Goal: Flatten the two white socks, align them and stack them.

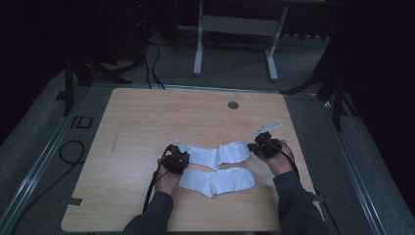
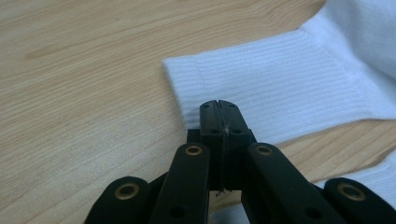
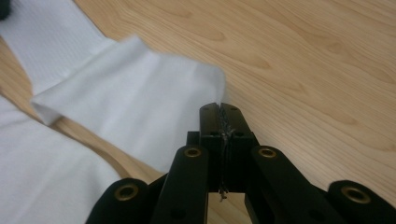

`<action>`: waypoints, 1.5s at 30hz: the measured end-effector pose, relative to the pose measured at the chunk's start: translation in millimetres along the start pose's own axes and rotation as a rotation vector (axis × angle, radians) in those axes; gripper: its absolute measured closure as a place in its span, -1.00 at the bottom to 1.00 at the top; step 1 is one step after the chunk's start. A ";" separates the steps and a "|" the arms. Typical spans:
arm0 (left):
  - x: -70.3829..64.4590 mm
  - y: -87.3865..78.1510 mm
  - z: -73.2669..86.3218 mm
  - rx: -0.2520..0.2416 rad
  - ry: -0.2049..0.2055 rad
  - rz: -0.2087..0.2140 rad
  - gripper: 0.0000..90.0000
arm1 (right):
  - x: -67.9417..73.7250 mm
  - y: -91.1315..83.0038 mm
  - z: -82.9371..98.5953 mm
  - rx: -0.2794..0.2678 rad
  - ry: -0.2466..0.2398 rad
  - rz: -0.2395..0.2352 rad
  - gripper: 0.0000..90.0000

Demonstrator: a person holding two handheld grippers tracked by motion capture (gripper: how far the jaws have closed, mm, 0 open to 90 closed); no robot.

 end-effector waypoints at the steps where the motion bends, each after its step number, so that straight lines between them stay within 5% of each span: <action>1: -0.2 0.0 0.0 0.000 -0.002 0.001 0.99 | -2.4 -0.2 1.6 0.002 0.002 0.006 0.97; 20: 0.0 -0.2 -1.4 -0.013 -0.036 0.049 0.98 | -32.8 6.3 20.7 0.023 0.075 0.039 0.97; 26: -1.9 -2.4 -3.4 -0.017 -0.031 0.066 0.75 | -34.9 7.0 19.7 0.024 0.078 0.043 0.97; 35: 5.7 -32.2 -1.2 -0.068 -0.031 0.082 0.45 | -37.6 -9.6 15.3 -0.004 0.074 0.051 0.25; 45: 6.5 -52.4 24.0 -0.096 -0.006 0.079 0.40 | -12.5 -16.6 -4.4 -0.028 -0.011 0.016 0.14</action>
Point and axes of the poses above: each handheld gripper's, and its own axes: y roughly forward along the jaws, z roughly out of its underside, x roughly to its left, the point moved 10 cm from there along y, roughly forward along the jaws, and after that the axes turned 13 degrees about x, right-handed, at the moved point
